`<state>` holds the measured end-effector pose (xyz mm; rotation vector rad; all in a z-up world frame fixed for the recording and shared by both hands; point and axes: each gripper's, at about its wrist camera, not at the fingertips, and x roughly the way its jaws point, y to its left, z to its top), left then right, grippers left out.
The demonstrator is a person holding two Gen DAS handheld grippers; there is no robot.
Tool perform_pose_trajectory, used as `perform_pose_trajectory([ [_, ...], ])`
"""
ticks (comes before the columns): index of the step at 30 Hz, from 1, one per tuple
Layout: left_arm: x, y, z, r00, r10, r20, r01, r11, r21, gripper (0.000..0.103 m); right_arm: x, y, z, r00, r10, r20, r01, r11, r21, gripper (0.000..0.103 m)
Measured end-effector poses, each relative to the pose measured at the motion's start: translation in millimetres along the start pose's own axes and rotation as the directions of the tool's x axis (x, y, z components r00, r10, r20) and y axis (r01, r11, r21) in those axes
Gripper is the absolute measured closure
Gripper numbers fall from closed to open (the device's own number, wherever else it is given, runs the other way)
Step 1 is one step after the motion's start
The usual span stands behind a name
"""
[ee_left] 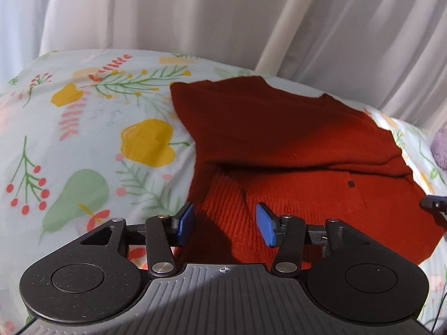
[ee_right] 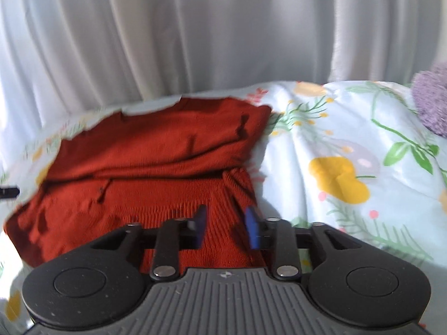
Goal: Fold small clothes
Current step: 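Lay the hem over the body near the collar and open both tools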
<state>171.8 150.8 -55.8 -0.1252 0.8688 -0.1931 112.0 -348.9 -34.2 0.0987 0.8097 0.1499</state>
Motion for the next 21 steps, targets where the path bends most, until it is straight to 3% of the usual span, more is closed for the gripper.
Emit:
perform_pose_trajectory([
  [4,13.9,-2.1,-3.1,0.999,0.036,-0.021,-0.035,0.998,0.050,0.048,17.5,5.9,4.0,0.999,0.031,-0.042,-0.033,0.998,-0.050,0.065],
  [7,13.9,-1.0,-2.1,1.000,0.019,-0.017,-0.019,0.999,0.040,0.051,23.2,14.1,3.7,0.998,0.023,-0.063,-0.030,0.992,-0.119,0.067],
  [11,14.1,-4.0,-2.2,0.999,-0.004,-0.033,0.006,0.998,0.070,0.052,31.2,7.7,5.8,0.996,0.013,-0.086,-0.023,0.994,-0.109,0.068],
  [13,13.3,-4.7,-2.1,1.000,0.008,-0.029,-0.006,0.998,0.069,0.060,31.2,4.5,6.7,0.996,0.022,-0.092,-0.032,0.994,-0.102,0.067],
  [16,9.6,-7.8,1.0,1.000,-0.010,-0.022,0.011,0.998,0.066,0.081,31.3,5.3,5.6,0.996,0.025,-0.088,-0.034,0.993,-0.109,0.067],
  [18,12.9,-12.5,1.0,1.000,0.003,-0.030,0.000,0.996,0.084,0.081,30.0,8.2,4.9,0.996,0.023,-0.084,-0.033,0.992,-0.121,0.072],
  [20,20.3,-13.1,-0.3,0.999,0.016,-0.051,-0.011,0.996,0.089,0.080,29.0,11.2,4.0,0.996,0.027,-0.081,-0.037,0.991,-0.129,0.087],
  [21,22.1,-11.7,-0.5,0.998,0.011,-0.056,-0.007,0.997,0.074,0.079,29.0,11.7,3.8,0.996,0.028,-0.080,-0.038,0.991,-0.128,0.088],
])
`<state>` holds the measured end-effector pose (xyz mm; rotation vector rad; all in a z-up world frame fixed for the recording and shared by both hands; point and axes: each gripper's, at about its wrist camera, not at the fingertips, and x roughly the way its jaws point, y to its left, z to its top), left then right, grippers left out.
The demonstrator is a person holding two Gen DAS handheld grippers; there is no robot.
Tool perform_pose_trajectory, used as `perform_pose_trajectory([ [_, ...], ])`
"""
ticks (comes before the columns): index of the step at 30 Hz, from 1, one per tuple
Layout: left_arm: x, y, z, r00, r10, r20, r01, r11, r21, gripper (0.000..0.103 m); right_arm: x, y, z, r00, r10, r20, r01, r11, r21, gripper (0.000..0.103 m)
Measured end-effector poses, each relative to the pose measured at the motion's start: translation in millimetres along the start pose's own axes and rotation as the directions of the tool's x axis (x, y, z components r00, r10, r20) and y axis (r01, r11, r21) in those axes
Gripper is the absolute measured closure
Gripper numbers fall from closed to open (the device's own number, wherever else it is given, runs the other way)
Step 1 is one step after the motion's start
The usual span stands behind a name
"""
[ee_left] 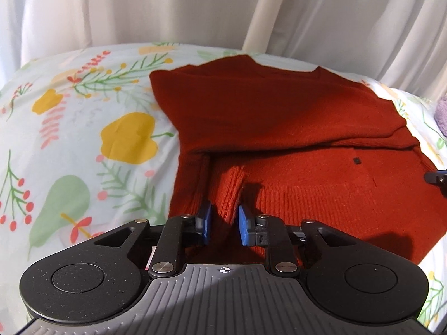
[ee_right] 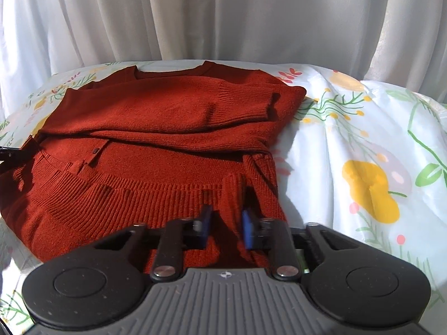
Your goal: Fold small clothes
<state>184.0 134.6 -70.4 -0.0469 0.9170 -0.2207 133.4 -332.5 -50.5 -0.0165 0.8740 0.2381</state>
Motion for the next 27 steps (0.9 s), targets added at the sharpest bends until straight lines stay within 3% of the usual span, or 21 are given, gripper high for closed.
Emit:
perform_pose_trajectory([
  [7,2.5,0.7,2.5,1.000,-0.024,-0.006,0.024,1.000,-0.015,0.077,0.8,-5.6,-2.5,1.000,0.019,0.012,-0.019,1.000,0.004,0.087],
  [11,2.8,-0.2,3.3,1.000,-0.018,-0.003,0.018,1.000,-0.021,0.093,1.2,-6.2,-1.4,1.000,0.017,0.012,-0.017,1.000,0.015,0.087],
  [13,0.2,0.0,4.3,1.000,-0.020,0.006,0.021,0.999,-0.035,0.094,1.5,-5.3,-1.9,1.000,0.010,0.020,-0.010,0.999,0.031,0.087],
  [17,-30.0,2.0,16.5,0.995,-0.039,0.097,0.047,0.996,-0.079,0.095,-4.0,3.7,2.3,0.999,-0.043,0.026,0.042,0.999,0.019,0.097],
  [21,-60.9,14.1,52.4,0.969,-0.078,0.233,0.115,0.982,-0.148,0.095,-30.4,6.0,22.4,0.991,-0.034,0.132,0.030,0.999,0.036,0.098],
  [24,-54.4,20.0,81.2,0.957,-0.036,0.288,0.084,0.984,-0.156,0.095,-39.8,-2.1,50.1,0.977,-0.038,0.212,0.018,0.995,0.097,0.098],
  [27,-24.3,24.4,100.0,0.961,0.003,0.277,0.051,0.981,-0.187,0.095,-27.2,-7.1,76.4,0.966,-0.072,0.249,0.044,0.992,0.117,0.098],
])
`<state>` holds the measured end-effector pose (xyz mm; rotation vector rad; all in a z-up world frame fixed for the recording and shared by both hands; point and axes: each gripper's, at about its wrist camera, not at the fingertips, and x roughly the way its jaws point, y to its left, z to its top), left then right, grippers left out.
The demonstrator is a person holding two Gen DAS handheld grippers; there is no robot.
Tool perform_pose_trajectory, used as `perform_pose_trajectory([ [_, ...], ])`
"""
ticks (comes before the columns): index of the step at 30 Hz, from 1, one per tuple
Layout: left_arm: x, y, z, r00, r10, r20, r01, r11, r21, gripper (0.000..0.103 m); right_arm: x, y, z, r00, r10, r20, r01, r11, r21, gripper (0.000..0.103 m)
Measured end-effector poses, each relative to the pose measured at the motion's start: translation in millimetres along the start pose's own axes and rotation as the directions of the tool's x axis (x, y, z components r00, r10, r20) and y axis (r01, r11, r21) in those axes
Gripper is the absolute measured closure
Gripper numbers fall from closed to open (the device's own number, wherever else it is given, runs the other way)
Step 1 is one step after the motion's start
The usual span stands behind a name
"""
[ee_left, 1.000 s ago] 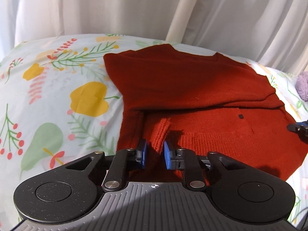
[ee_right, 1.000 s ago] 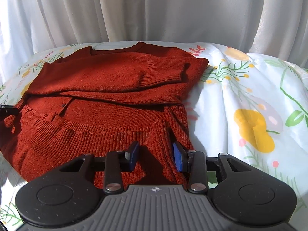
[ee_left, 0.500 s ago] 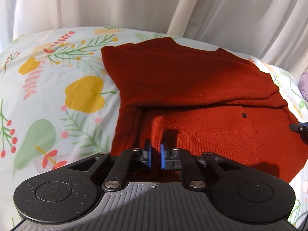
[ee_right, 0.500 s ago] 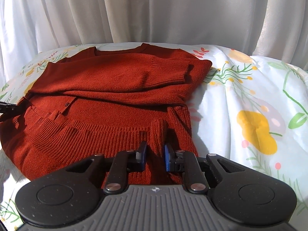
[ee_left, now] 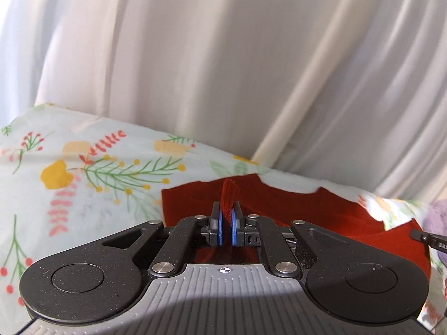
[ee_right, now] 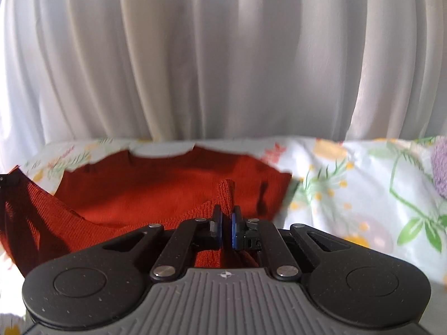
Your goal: Fold small clothes
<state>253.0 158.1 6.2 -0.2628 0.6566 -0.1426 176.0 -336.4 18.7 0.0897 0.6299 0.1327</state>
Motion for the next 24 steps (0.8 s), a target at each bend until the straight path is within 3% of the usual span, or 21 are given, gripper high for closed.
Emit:
perform_pose_trajectory([
  [5,54.0,6.6,-19.1,0.992,0.017,-0.127,-0.020,1.000,-0.020,0.094,53.5,-4.9,13.1,0.999,0.007,-0.048,-0.006,0.999,0.038,0.098],
  [7,57.1,10.3,-30.6,0.986,-0.020,-0.165,0.018,1.000,-0.016,0.093,70.4,-6.3,8.9,0.996,0.010,-0.089,-0.007,1.000,0.029,0.097],
  [9,51.4,11.4,-39.5,0.982,-0.058,-0.179,0.059,0.998,-0.003,0.076,80.1,-8.6,3.7,0.992,0.015,-0.127,-0.013,1.000,0.016,0.097],
  [10,48.5,11.4,-43.1,0.981,-0.067,-0.180,0.070,0.997,0.014,0.072,81.9,-10.2,1.8,0.989,0.026,-0.143,-0.024,1.000,0.014,0.096],
  [13,50.9,10.1,-47.3,0.980,-0.046,-0.194,0.056,0.997,0.049,0.075,81.4,-9.3,-4.3,0.985,0.044,-0.167,-0.048,0.999,-0.020,0.095],
  [14,53.4,10.3,-47.0,0.980,-0.031,-0.196,0.043,0.998,0.054,0.088,82.4,-7.1,-5.7,0.984,0.037,-0.172,-0.044,0.998,-0.041,0.095],
  [15,55.5,10.5,-46.4,0.980,-0.019,-0.199,0.030,0.998,0.054,0.093,83.1,-5.6,-6.7,0.984,0.035,-0.174,-0.045,0.998,-0.054,0.095],
  [19,48.4,8.0,-34.8,0.988,0.010,-0.157,-0.001,0.998,0.056,0.095,83.0,3.5,-6.9,0.988,-0.013,-0.153,0.000,0.996,-0.086,0.096],
  [22,27.4,10.3,-3.6,0.998,-0.025,-0.056,0.025,1.000,0.005,0.095,73.2,14.3,0.3,0.994,-0.050,-0.098,0.037,0.991,-0.127,0.098],
  [24,20.2,7.0,22.4,0.999,-0.028,0.021,0.028,1.000,-0.003,0.095,62.3,14.3,12.9,0.998,-0.040,-0.050,0.035,0.995,-0.095,0.098],
])
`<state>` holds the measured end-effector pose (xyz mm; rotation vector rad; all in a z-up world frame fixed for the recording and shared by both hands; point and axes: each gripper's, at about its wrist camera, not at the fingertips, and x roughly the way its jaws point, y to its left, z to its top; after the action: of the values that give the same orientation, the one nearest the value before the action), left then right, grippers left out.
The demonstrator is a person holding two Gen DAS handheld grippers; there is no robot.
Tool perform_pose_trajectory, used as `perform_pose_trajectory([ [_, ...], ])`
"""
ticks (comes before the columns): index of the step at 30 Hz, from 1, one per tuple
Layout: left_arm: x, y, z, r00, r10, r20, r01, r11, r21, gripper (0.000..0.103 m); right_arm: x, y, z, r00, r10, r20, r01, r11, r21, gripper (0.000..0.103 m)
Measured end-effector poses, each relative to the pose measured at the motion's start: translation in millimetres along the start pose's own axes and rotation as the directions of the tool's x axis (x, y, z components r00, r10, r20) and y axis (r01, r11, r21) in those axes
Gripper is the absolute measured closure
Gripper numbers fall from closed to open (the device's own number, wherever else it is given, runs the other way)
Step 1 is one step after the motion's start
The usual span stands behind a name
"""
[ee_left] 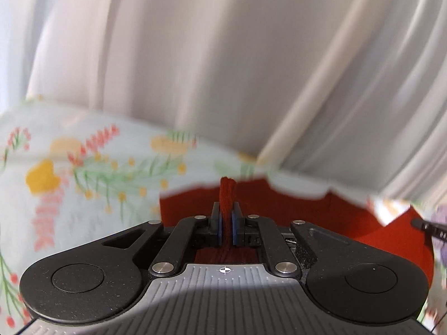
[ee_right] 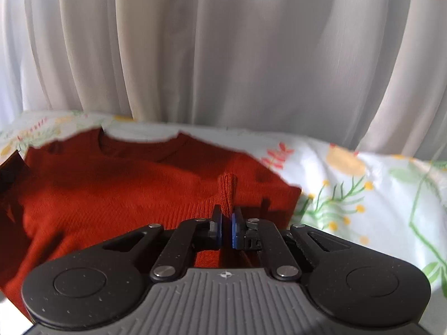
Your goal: Fold small clothes
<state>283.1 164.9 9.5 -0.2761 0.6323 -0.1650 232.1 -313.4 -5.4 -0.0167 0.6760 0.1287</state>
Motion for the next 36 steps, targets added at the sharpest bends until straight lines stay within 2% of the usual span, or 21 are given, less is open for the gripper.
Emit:
perform_pose_trajectory([
  [2,3.6,-5.2,20.0,0.998,0.021,0.062,-0.022,1.000,0.014,0.095,-7.9,-5.6,16.5,0.998,-0.005,0.065,0.001,0.999,0.049,0.098],
  [5,23.8,-10.4,40.4,0.993,0.054,0.103,-0.055,0.999,0.002,0.095,-0.7,-10.0,41.1,0.990,-0.046,0.132,0.031,0.994,0.107,0.098],
  [7,42.4,-12.3,47.0,0.994,0.061,0.096,-0.059,0.998,-0.021,0.095,13.9,-9.5,53.4,0.987,-0.069,0.144,0.051,0.991,0.126,0.098],
  [11,76.7,-18.1,45.4,0.990,0.113,0.084,-0.114,0.994,-0.004,0.095,46.3,-7.3,67.4,0.983,-0.133,0.126,0.114,0.982,0.149,0.098],
  [17,96.9,-7.7,34.8,0.989,0.136,0.059,-0.134,0.990,-0.043,0.095,81.2,-3.8,65.1,0.972,-0.214,0.098,0.202,0.972,0.119,0.098],
  [21,97.1,-2.4,37.5,0.988,0.138,0.066,-0.134,0.989,-0.061,0.095,96.6,-2.3,60.4,0.971,-0.229,0.074,0.221,0.970,0.103,0.098],
  [24,101.1,-0.5,41.4,0.981,0.169,0.093,-0.164,0.985,-0.059,0.095,91.8,-4.3,64.7,0.966,-0.234,0.105,0.220,0.967,0.131,0.098],
  [27,118.1,0.5,32.6,0.977,0.207,0.060,-0.204,0.978,-0.051,0.094,94.7,-6.6,68.3,0.959,-0.254,0.129,0.234,0.961,0.149,0.098],
  [29,131.1,0.8,20.3,0.970,0.244,0.008,-0.244,0.969,-0.025,0.093,105.5,-7.0,64.4,0.961,-0.254,0.108,0.236,0.959,0.157,0.098],
  [30,134.9,1.7,14.5,0.965,0.261,-0.015,-0.261,0.965,-0.012,0.088,110.7,-7.3,60.8,0.963,-0.252,0.101,0.234,0.960,0.156,0.098],
  [33,125.6,1.4,4.9,0.940,0.340,0.009,-0.340,0.940,-0.013,0.077,128.6,-7.7,49.4,0.972,-0.230,0.051,0.220,0.964,0.148,0.097],
  [34,118.2,-1.9,3.5,0.939,0.342,0.041,-0.340,0.940,-0.038,0.077,129.5,-7.9,47.5,0.969,-0.246,0.038,0.238,0.959,0.152,0.096],
  [35,112.0,-7.5,2.0,0.947,0.313,0.070,-0.309,0.949,-0.063,0.077,126.1,-8.4,46.4,0.959,-0.281,0.047,0.270,0.948,0.169,0.093],
  [36,108.2,-15.9,0.4,0.962,0.257,0.092,-0.249,0.964,-0.092,0.076,119.0,-8.5,46.3,0.948,-0.314,0.062,0.295,0.933,0.207,0.089],
])
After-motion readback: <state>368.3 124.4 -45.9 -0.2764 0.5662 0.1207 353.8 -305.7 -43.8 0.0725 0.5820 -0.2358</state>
